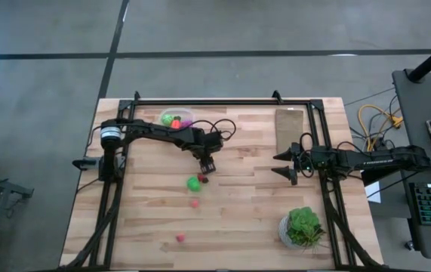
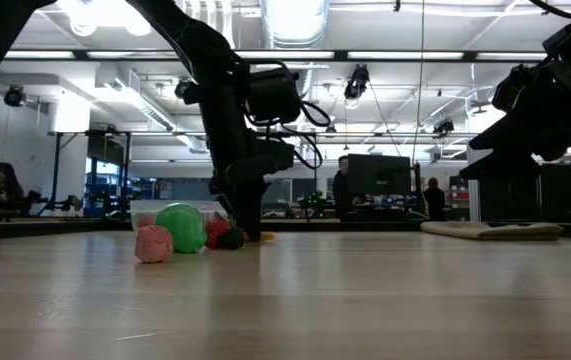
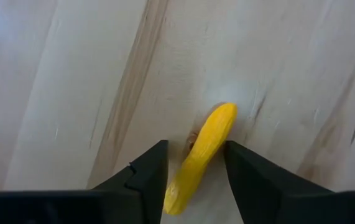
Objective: Pick and placing Produce into tupperware
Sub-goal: Put the yellow squash into the transparent bin
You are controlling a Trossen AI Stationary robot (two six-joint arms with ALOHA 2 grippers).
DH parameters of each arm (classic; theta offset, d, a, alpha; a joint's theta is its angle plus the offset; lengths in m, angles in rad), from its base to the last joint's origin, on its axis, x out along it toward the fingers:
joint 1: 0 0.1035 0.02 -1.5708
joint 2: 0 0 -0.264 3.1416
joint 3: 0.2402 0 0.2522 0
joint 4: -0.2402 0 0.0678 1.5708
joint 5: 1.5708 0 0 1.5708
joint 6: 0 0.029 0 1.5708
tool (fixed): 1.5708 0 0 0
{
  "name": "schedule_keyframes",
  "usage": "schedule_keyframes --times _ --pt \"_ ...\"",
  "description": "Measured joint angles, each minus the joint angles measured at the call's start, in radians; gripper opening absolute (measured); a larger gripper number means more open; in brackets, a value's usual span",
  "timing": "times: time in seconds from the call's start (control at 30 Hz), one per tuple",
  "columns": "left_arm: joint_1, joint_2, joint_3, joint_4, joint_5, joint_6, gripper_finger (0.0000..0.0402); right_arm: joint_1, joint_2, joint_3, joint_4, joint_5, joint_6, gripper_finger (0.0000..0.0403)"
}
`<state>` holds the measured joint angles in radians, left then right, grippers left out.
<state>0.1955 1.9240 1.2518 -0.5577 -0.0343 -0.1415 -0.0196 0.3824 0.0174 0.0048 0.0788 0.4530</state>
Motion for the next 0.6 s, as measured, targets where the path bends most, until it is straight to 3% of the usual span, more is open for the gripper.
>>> schedule_keyframes --times 0.37,0.6 --pt "0.0 0.0 -0.006 -0.001 0.01 0.045 0.0055 0.0 0.0 0.0 0.0 0.0 0.0 0.0313" --pt "0.0 0.0 -0.009 -0.004 0.016 0.045 0.0045 0.0 0.0 0.0 0.0 0.0 0.0 0.0313"
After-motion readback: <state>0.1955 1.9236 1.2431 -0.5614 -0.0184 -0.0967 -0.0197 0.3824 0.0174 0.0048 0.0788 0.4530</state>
